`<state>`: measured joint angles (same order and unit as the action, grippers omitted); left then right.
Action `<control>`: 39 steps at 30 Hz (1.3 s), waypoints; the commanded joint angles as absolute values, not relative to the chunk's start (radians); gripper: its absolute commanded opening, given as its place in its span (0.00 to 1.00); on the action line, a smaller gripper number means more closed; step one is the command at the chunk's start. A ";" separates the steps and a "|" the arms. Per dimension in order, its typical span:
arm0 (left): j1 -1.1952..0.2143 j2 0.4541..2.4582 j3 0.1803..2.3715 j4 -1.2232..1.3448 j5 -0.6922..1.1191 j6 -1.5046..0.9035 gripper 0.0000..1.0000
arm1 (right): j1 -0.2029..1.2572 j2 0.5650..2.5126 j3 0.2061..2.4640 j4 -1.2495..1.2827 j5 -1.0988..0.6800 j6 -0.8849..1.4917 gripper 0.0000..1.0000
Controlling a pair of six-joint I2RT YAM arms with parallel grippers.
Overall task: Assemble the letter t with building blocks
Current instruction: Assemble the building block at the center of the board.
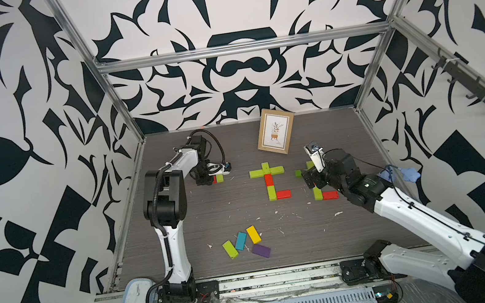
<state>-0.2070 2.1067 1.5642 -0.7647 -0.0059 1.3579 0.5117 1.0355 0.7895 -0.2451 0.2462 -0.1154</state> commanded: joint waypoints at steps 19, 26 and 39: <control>-0.225 2.162 1.576 -0.805 0.024 1.347 0.33 | 0.511 1.022 0.795 -0.224 0.242 -0.121 0.99; -0.231 2.160 1.572 -0.804 0.025 1.351 0.33 | 0.509 1.021 0.793 -0.222 0.242 -0.121 0.99; -0.233 2.158 1.561 -0.805 0.025 1.352 0.41 | 0.510 1.022 0.790 -0.221 0.241 -0.120 0.99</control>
<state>-0.2214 2.1143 1.5738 -0.7685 -0.0105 1.3380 0.5117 1.0351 0.7895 -0.2447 0.2432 -0.1158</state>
